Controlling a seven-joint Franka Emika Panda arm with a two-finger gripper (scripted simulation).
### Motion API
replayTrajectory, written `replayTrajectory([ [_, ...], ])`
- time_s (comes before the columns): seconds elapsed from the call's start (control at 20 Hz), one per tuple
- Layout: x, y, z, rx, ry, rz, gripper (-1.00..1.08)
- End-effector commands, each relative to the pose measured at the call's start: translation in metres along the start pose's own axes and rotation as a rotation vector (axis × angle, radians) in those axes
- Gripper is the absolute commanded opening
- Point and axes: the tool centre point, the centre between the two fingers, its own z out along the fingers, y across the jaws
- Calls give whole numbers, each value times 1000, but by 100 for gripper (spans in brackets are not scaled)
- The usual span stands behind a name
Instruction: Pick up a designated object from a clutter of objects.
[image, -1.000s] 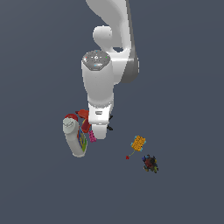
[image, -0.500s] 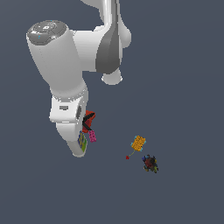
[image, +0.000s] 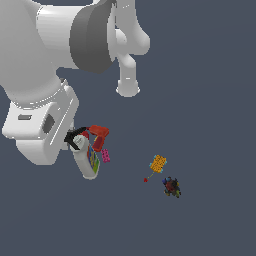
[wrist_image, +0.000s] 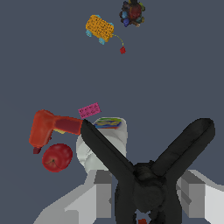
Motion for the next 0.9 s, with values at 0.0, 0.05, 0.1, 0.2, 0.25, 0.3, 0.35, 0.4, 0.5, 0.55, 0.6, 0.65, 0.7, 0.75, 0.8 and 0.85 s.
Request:
replayTrajectory([
  [0.0, -11, 7, -11, 0, 0, 0, -100],
  [0.05, -15, 10, -15, 0, 0, 0, -100],
  [0.1, -19, 13, -19, 0, -1, 0, -100],
  [0.2, -27, 18, -26, 0, -1, 0, -100],
  [0.25, -31, 20, -30, 0, -1, 0, -100],
  [0.3, -34, 23, -33, 0, -1, 0, -100],
  [0.35, -38, 25, -37, 0, -1, 0, -100],
  [0.4, -41, 27, -40, 0, -1, 0, -100],
  [0.5, -48, 32, -46, 0, -1, 0, -100],
  [0.55, -51, 34, -49, 0, -1, 0, -100],
  [0.6, -53, 36, -51, 0, -1, 0, -100],
  [0.65, -56, 37, -54, 0, -1, 0, -100],
  [0.7, -58, 39, -56, 0, -2, 1, -100],
  [0.75, -60, 40, -58, 0, -2, 1, -100],
  [0.8, -62, 42, -60, 0, -2, 1, -100],
  [0.85, -64, 43, -61, 0, -2, 1, -100],
])
